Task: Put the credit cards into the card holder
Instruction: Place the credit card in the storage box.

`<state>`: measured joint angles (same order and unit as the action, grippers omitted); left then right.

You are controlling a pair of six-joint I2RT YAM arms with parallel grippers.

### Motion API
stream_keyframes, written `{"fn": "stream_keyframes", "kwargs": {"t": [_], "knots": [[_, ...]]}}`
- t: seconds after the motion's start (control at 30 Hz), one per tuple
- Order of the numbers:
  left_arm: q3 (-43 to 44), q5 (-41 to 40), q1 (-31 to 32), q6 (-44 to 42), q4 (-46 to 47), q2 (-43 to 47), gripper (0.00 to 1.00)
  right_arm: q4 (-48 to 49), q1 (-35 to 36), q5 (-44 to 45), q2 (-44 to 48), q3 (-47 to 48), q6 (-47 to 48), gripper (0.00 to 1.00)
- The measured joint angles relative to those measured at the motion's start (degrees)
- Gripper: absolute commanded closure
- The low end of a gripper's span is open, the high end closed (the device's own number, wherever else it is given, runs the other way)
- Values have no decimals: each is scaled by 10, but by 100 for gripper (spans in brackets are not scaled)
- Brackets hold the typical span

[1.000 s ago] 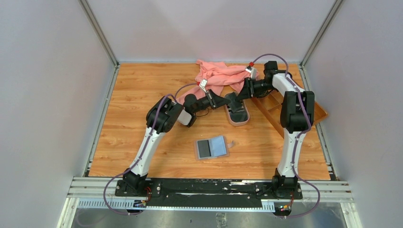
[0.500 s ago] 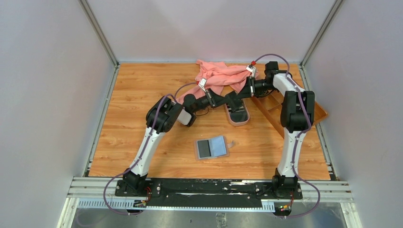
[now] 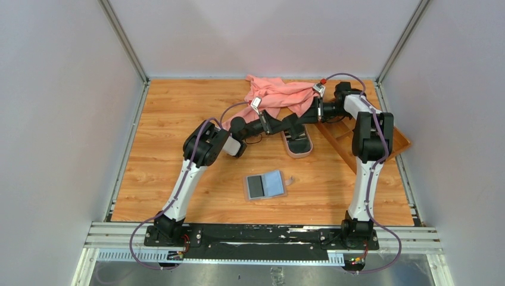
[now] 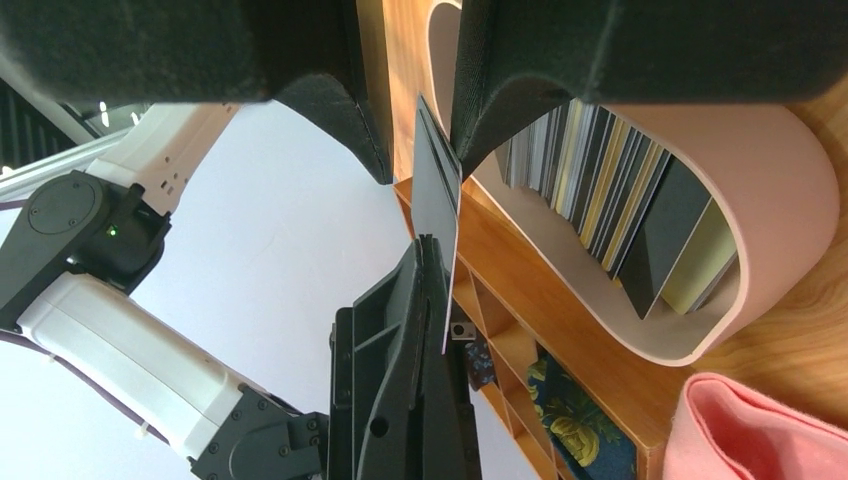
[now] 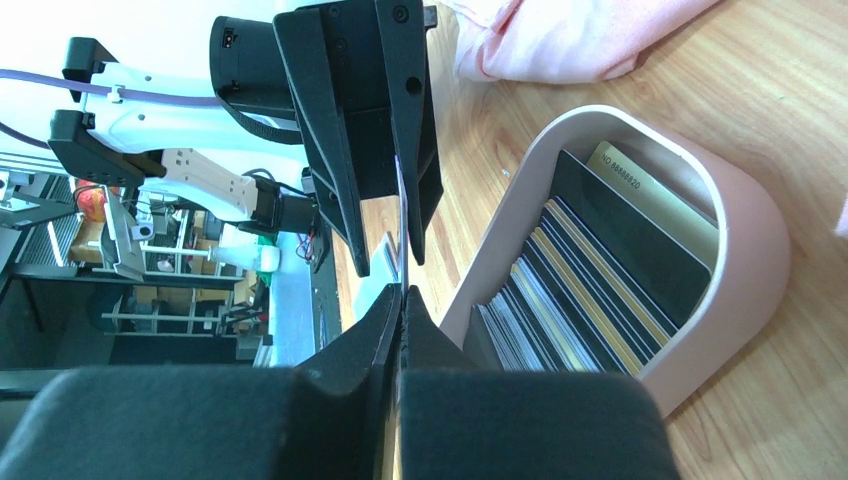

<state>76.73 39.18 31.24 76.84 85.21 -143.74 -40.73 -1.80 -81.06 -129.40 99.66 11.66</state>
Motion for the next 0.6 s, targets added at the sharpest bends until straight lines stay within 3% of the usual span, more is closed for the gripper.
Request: {"fn": "stream_keyframes", "kwargs": {"t": [0.43,0.6], "knots": [[6,7,-2,16,0,0,83,0,-17,-13,0,2,-7,100],[9,7,-3,20,-1,0,100,0,-17,-16,0,2,-10,100]]}}
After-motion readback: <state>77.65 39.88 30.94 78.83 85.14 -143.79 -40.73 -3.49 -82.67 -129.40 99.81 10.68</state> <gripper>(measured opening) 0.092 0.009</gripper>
